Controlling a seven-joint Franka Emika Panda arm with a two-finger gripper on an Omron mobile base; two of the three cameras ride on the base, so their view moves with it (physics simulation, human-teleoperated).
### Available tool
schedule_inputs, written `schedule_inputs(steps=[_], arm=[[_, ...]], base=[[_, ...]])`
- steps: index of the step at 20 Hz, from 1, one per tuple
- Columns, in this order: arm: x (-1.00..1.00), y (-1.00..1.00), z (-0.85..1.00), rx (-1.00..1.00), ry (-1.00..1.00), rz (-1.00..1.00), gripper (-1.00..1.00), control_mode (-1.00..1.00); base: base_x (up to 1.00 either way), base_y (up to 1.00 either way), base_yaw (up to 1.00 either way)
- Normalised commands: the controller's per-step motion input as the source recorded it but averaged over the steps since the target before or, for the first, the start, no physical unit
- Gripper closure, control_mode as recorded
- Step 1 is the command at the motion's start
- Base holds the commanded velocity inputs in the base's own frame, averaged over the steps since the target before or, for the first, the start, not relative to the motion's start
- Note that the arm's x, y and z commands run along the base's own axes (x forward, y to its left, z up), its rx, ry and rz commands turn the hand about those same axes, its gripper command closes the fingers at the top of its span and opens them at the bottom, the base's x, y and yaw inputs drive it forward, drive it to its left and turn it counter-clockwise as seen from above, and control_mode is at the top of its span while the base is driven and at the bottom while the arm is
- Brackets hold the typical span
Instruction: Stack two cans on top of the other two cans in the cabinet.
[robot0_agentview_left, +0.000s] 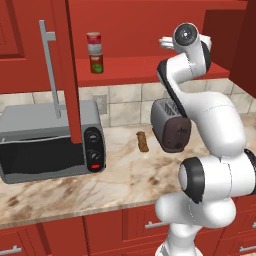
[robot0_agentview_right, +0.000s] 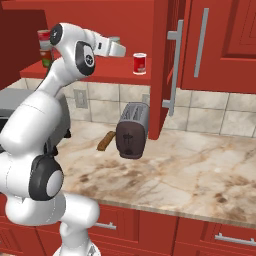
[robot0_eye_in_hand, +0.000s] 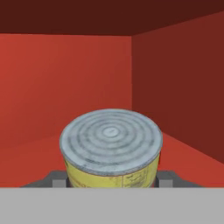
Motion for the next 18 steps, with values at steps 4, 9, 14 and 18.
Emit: schedule_inputs(steps=[4,9,14,18], arm=[[0.00,-0.36,0.00,0.00,-0.01,-0.02,1.00,-1.00],[0.02,-0.32,0.03,0.00,0.00,0.00,1.00,-1.00],[0.03,-0.16,0.06,0.00,0.00,0.00,1.00,-1.00],[0.00,-0.12,0.02,0.00,0.00,0.00,1.00,-1.00]], base=[[0.00,0.00,0.00],[0.00,0.00,0.00],[0.00,0.00,0.00],[0.00,0.00,0.00]])
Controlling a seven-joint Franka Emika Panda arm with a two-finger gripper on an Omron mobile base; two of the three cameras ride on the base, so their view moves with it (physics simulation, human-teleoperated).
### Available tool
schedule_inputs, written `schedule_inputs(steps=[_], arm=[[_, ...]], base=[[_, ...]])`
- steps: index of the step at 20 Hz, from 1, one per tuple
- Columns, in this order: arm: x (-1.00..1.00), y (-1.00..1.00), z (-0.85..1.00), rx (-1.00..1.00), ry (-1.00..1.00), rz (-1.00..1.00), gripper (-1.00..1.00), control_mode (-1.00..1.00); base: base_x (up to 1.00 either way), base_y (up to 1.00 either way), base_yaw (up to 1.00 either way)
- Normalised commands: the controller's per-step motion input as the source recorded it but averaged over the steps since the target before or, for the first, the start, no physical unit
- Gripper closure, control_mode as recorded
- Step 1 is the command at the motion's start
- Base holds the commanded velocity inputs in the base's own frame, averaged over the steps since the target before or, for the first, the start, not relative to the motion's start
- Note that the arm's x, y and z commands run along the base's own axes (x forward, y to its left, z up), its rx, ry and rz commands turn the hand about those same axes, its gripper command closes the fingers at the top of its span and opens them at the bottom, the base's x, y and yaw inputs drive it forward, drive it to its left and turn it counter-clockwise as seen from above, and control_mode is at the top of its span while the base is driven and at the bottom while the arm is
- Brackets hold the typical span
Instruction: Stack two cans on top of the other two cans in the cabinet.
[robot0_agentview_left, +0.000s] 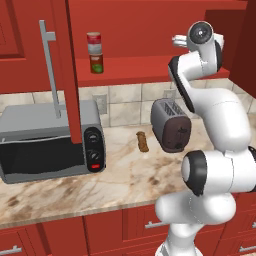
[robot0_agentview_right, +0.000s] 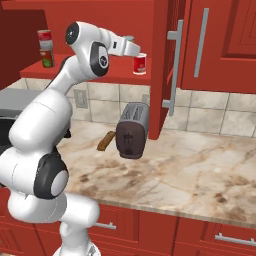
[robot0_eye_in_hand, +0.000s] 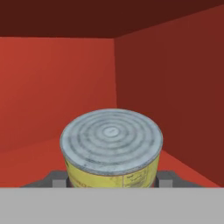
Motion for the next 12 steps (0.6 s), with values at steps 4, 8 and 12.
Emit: schedule_inputs(steps=[4,8,12], arm=[[0.02,-0.08,-0.02,0.00,0.00,0.00,1.00,-1.00],[0.09,-0.08,-0.03,0.00,0.00,0.00,1.00,-1.00],[0.11,-0.08,-0.01,0.00,0.00,0.00,1.00,-1.00]], base=[[0.00,0.00,0.00],[0.00,0.00,0.00],[0.00,0.00,0.00]])
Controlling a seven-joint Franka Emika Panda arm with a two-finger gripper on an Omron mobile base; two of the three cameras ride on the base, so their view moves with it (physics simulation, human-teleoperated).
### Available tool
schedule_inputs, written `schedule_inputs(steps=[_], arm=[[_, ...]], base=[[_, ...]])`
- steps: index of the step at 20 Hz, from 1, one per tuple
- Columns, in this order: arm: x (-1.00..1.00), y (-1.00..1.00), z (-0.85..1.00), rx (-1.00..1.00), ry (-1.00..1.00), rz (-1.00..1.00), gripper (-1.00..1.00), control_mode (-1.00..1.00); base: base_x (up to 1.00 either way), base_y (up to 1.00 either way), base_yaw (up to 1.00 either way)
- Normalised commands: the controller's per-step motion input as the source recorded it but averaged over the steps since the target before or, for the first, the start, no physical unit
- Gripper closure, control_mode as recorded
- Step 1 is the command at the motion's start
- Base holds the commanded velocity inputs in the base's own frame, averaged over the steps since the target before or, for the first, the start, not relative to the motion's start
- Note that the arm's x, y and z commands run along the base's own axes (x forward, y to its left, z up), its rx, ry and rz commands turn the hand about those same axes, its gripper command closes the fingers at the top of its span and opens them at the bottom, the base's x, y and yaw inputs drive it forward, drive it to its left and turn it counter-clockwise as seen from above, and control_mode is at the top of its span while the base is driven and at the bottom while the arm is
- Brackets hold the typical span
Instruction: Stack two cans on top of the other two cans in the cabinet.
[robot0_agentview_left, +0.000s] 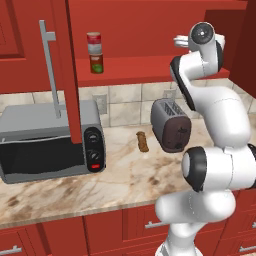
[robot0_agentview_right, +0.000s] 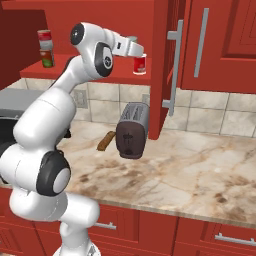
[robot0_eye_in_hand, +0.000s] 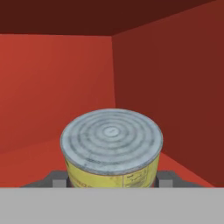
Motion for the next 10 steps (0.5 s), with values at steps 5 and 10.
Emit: schedule_inputs(steps=[5,10], arm=[[0.09,-0.10,0.00,0.00,0.00,0.00,1.00,-1.00],[0.09,-0.08,-0.02,0.00,0.00,0.00,1.00,-1.00]], base=[[0.00,0.00,0.00],[0.00,0.00,0.00]])
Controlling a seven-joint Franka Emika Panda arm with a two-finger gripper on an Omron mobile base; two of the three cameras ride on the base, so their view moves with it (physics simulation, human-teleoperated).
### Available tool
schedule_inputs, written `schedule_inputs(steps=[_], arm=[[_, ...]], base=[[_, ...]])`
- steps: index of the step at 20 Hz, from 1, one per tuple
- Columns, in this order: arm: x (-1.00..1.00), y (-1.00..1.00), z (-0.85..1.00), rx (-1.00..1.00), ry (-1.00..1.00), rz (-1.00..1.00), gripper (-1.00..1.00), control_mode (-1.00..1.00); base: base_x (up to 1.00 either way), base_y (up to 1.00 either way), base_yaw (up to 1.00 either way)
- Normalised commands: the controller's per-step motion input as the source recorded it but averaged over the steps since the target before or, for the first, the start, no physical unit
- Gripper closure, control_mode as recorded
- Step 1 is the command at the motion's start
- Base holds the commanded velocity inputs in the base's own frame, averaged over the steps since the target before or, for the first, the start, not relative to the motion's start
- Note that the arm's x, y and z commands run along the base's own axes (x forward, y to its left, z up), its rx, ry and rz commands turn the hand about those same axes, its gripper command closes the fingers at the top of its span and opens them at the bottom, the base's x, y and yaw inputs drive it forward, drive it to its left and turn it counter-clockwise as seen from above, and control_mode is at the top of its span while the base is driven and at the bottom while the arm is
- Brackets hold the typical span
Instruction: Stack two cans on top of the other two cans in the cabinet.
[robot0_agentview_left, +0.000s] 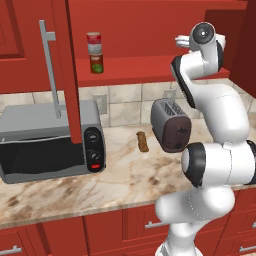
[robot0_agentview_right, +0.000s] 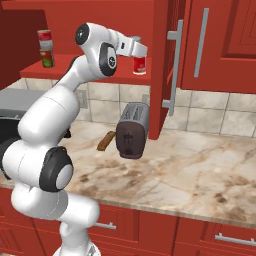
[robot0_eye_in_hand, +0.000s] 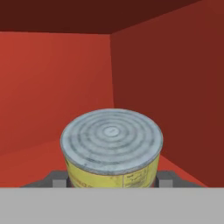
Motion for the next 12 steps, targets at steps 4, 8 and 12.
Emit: schedule_inputs(steps=[4,8,12], arm=[[0.10,-0.01,-0.06,0.00,0.00,0.00,1.00,-1.00],[0.13,-0.03,-0.01,0.00,0.00,0.00,1.00,-1.00],[0.09,-0.04,0.00,0.00,0.00,0.00,1.00,-1.00]], base=[[0.00,0.00,0.00],[0.00,0.00,0.00],[0.00,0.00,0.00]])
